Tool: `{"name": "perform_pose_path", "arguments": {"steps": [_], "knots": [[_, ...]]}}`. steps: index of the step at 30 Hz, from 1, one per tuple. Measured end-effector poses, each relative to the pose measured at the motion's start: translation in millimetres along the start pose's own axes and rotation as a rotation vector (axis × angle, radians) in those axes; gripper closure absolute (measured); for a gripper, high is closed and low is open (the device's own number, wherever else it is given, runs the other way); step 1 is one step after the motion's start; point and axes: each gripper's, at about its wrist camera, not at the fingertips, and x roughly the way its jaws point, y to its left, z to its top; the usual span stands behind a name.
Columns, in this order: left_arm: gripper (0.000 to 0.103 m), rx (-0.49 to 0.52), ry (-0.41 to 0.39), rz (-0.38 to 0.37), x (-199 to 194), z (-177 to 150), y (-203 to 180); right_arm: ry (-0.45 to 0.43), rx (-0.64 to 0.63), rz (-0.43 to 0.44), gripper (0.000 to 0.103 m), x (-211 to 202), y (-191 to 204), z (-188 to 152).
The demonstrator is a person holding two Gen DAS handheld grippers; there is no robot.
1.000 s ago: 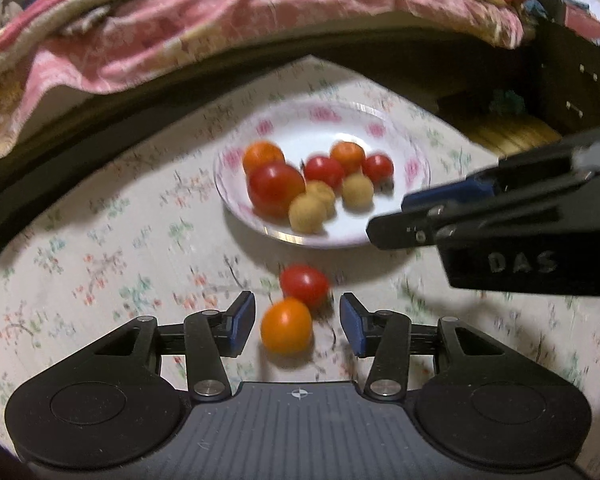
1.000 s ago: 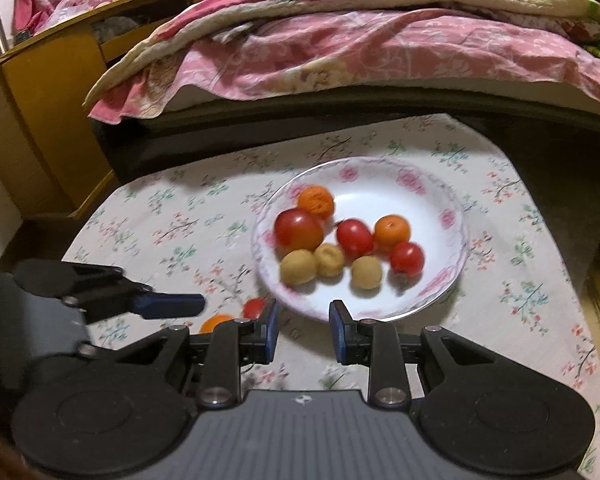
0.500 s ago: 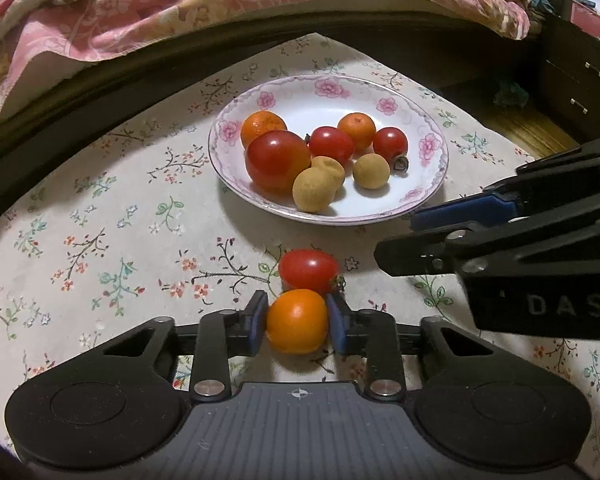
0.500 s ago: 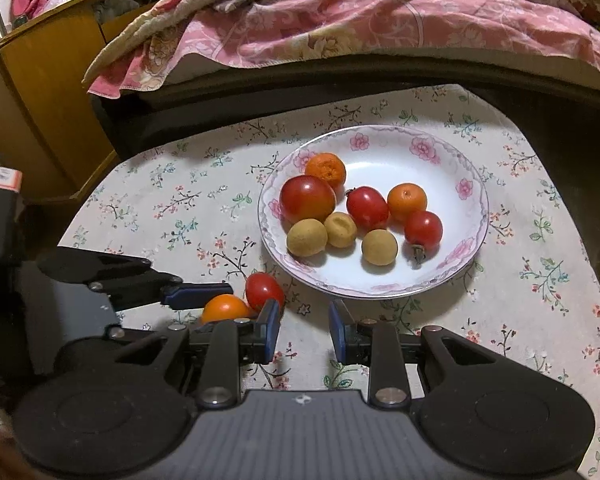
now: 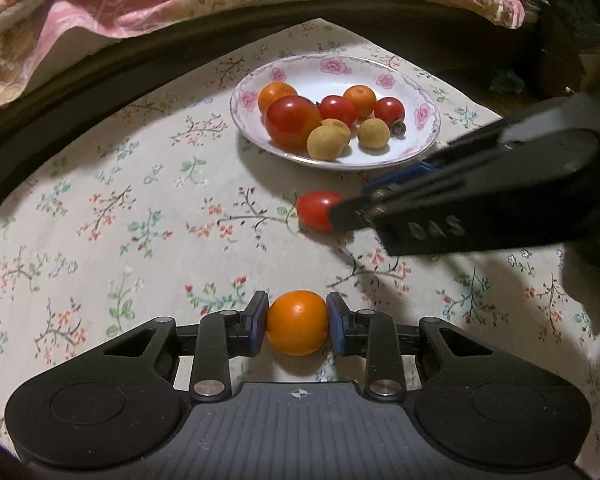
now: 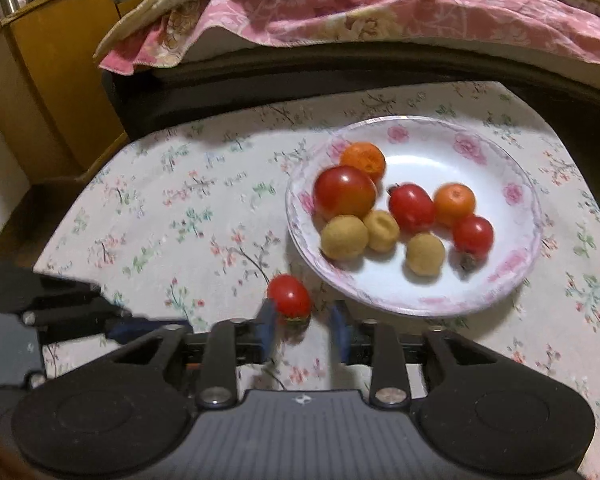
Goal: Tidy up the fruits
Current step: 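Grasp the tangerine with the left tool while the right tool grasps the red cherry tomato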
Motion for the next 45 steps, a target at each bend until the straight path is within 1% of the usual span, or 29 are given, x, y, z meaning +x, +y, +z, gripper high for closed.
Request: {"name": "perform_pose_path", "arguments": {"steps": [2,6,9,10,11,13,18,26,32,34,37,39,45], "knots": [[0.063,-0.008,0.0,-0.007,0,-2,3,0.004,-0.006,0.013,0.06,5,3,2],[0.063,-0.019,-0.001,-0.018,0,-2,6,0.008,-0.031,0.013,0.06,17,11,2],[0.062,-0.017,-0.003,-0.02,-1,-2,6,0.006,-0.056,-0.009,0.06,23,17,2],[0.062,-0.016,-0.004,-0.02,-1,-3,6,0.008,-0.055,-0.014,0.061,23,18,2],[0.062,-0.015,-0.006,-0.02,-1,-3,6,0.01,-0.051,-0.013,0.066,23,18,3],[0.063,-0.018,-0.007,-0.021,-1,-3,6,0.011,-0.045,-0.015,0.071,23,17,3],[0.063,-0.009,-0.002,-0.014,-4,-5,5,0.035,-0.072,-0.023,0.071,18,20,0],[0.063,-0.01,-0.001,-0.013,-15,-14,-2,0.074,-0.101,-0.035,0.071,-14,20,-27],[0.063,0.001,0.021,-0.024,-24,-28,-13,0.114,-0.141,-0.033,0.071,-42,26,-61],[0.063,0.011,0.025,-0.031,-26,-32,-18,0.116,-0.157,-0.048,0.071,-51,28,-72],[0.063,0.031,0.025,-0.029,-26,-38,-25,0.13,-0.162,-0.07,0.071,-54,28,-86],[0.063,0.049,0.016,-0.025,-26,-40,-29,0.123,-0.159,-0.075,0.071,-55,27,-91],[0.058,0.042,0.011,-0.02,-30,-44,-30,0.113,-0.15,-0.072,0.071,-58,28,-92]]}}
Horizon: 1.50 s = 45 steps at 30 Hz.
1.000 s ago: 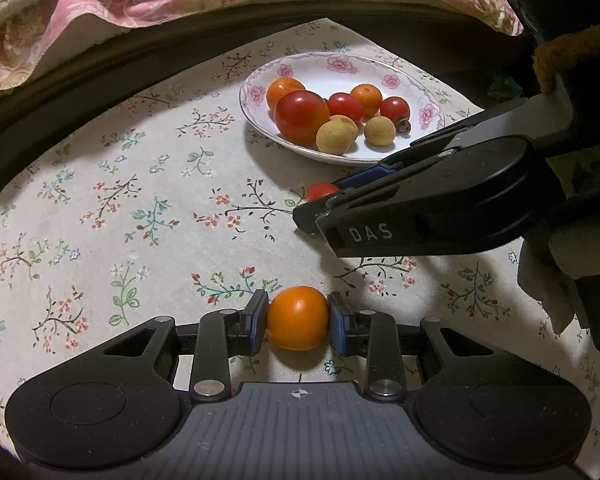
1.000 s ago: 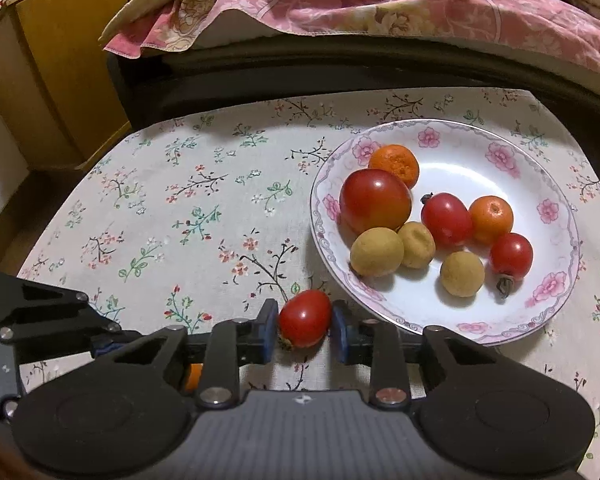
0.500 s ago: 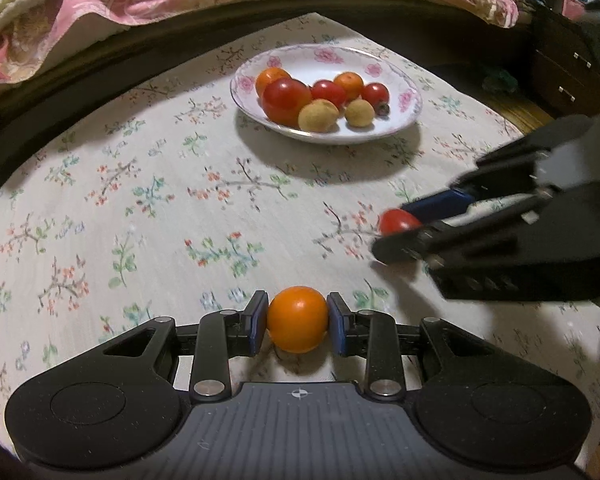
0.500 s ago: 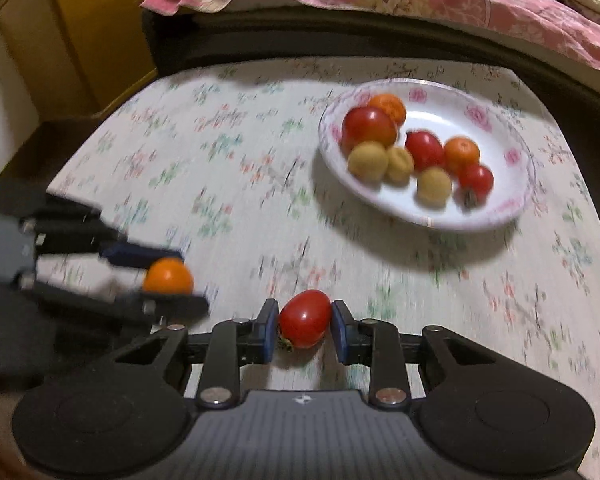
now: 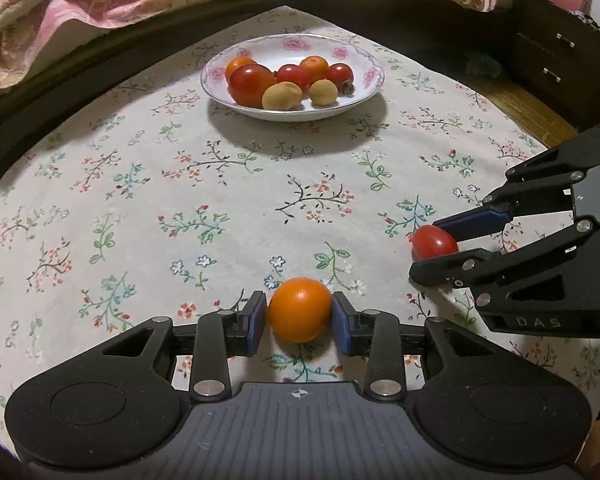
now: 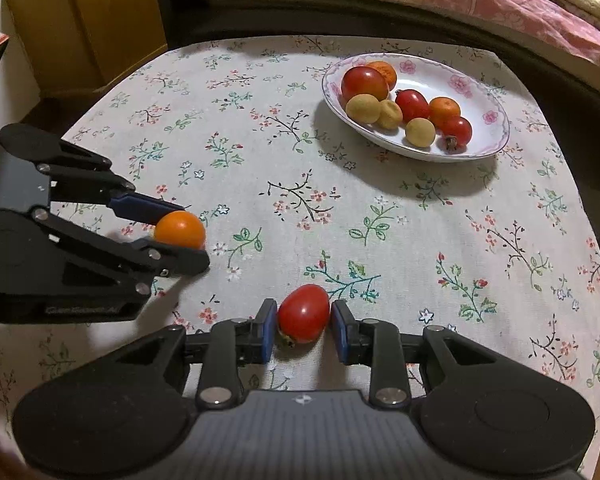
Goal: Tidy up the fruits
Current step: 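Grasp the tangerine with the left tool while the right tool grasps the red cherry tomato, then lift the tangerine and cherry tomato and carry both toward the white bowl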
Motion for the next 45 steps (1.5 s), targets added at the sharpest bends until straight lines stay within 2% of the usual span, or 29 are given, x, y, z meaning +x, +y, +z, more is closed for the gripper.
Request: {"name": "perform_pose_path", "arguments": {"steps": [2,7,15,20,24,27,34,45], "knots": [[0.055,0.0,0.003,0.011,-2,-2,-1,0.003,0.007,0.006,0.065,-1,0,-2],[0.052,-0.001,0.007,0.026,-2,-3,-3,0.006,0.026,0.017,0.061,-4,-1,-7],[0.049,0.019,-0.006,0.009,1,5,-4,-0.012,0.031,0.019,0.061,-4,2,0],[0.048,0.024,0.008,0.01,4,5,-3,0.022,0.034,0.003,0.062,2,3,1],[0.053,0.03,0.027,0.006,7,4,-6,0.033,0.057,-0.002,0.072,3,0,3],[0.06,0.025,0.038,-0.005,7,6,-6,0.049,0.075,-0.007,0.072,4,1,6],[0.06,-0.011,0.043,-0.037,4,2,-2,0.062,0.089,-0.024,0.072,4,6,9],[0.061,-0.043,0.017,-0.026,-2,9,1,0.035,0.132,-0.035,0.072,-2,3,17]]}}
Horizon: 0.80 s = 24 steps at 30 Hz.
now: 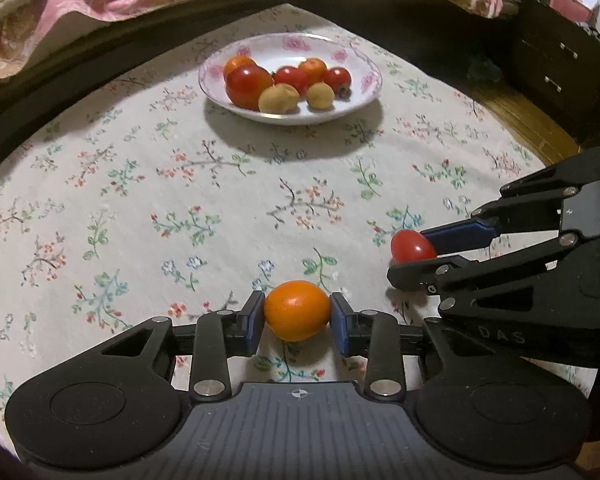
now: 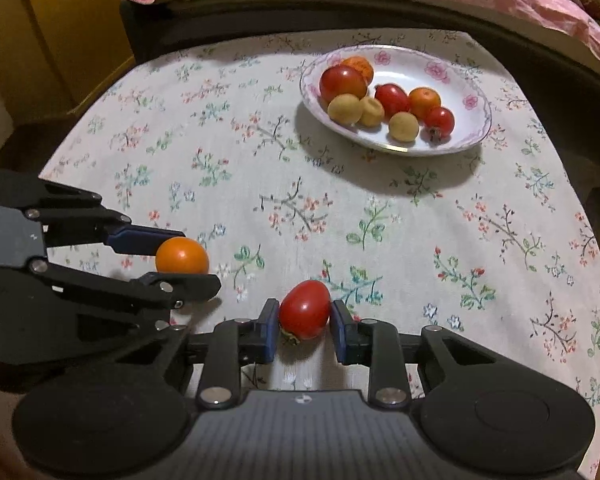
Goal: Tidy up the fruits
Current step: 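Lift the tangerine and cherry tomato and carry both toward the white bowl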
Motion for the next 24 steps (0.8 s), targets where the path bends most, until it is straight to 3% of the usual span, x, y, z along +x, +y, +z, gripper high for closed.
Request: {"name": "perform_pose_path", "arguments": {"steps": [6,24], "knots": [[0.061,-0.044,-0.032,-0.004,-3,12,8,-0.034,0.028,-0.007,0.072,-7,-3,13],[0.062,0.03,-0.126,0.068,-7,70,-7,-0.15,0.108,-0.022,0.072,-24,-40,47]]}}
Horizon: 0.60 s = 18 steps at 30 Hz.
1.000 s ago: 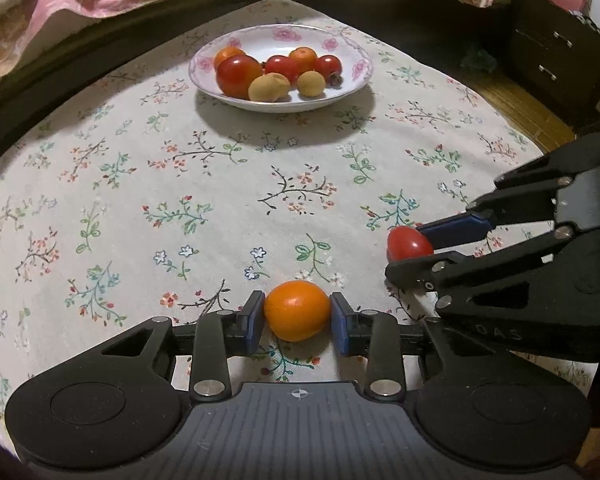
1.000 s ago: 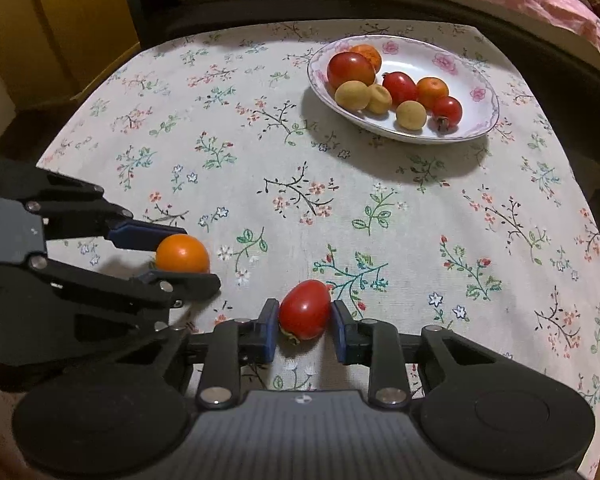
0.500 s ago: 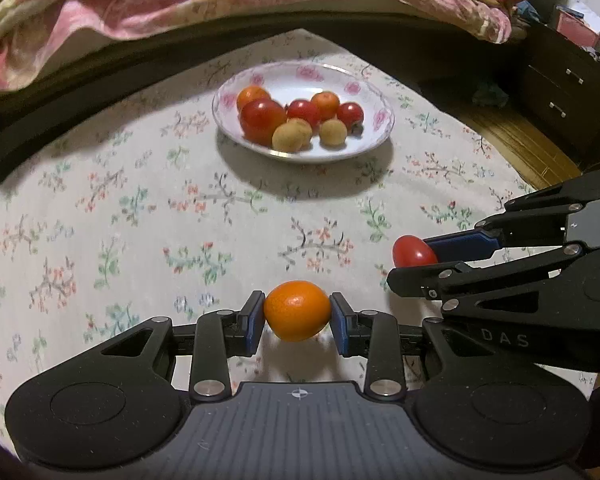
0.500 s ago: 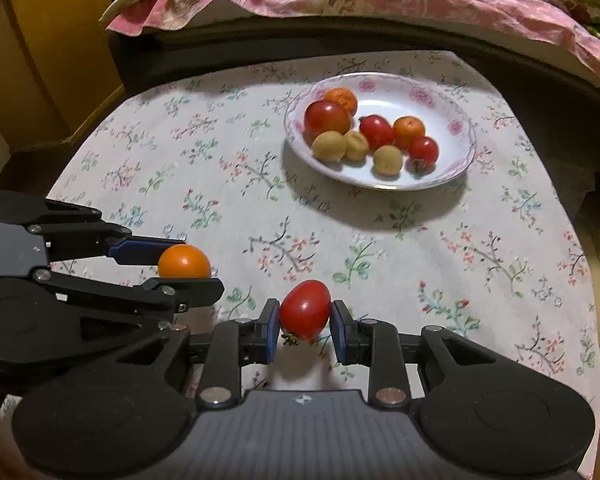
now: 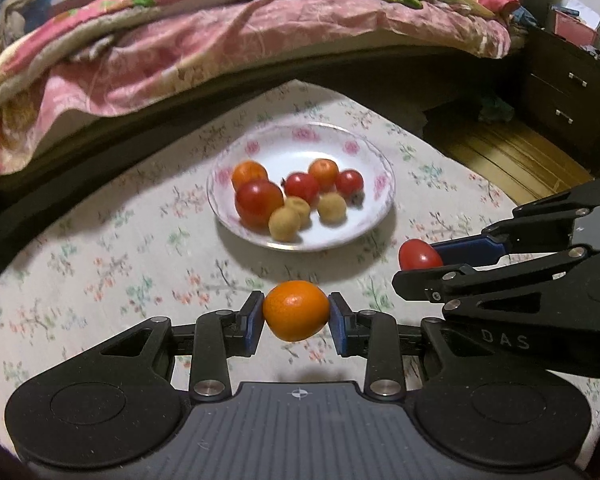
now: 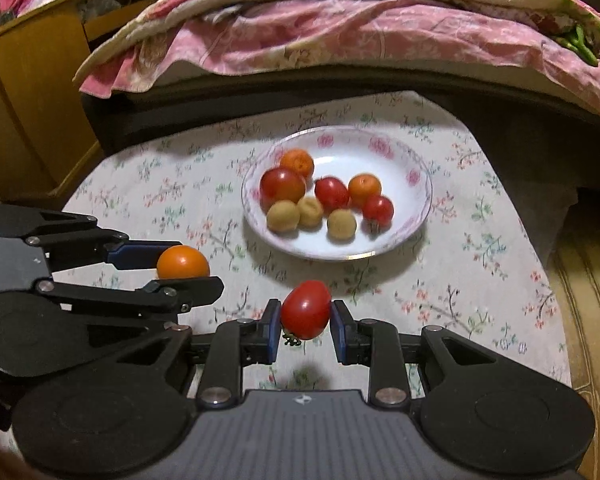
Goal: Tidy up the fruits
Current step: 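Lift the tangerine and cherry tomato and carry both toward the white bowl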
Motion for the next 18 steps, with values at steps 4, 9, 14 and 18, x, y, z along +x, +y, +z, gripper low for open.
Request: {"name": "perform_pose_path", "arguments": {"steps": [4,9,14,18], "knots": [[0.062,-0.001,-0.01,0.011,2,8,1,-0.013,0.008,0.001,0.072,0,-4,7],[0.062,0.005,-0.02,0.021,7,19,3,-0.026,0.018,-0.005,0.072,4,-9,15],[0.062,0.002,-0.029,0.026,13,28,5,-0.037,0.024,-0.012,0.072,9,-15,25],[0.062,-0.005,-0.039,0.032,18,36,9,-0.045,0.024,-0.014,0.072,14,-19,33]]}}
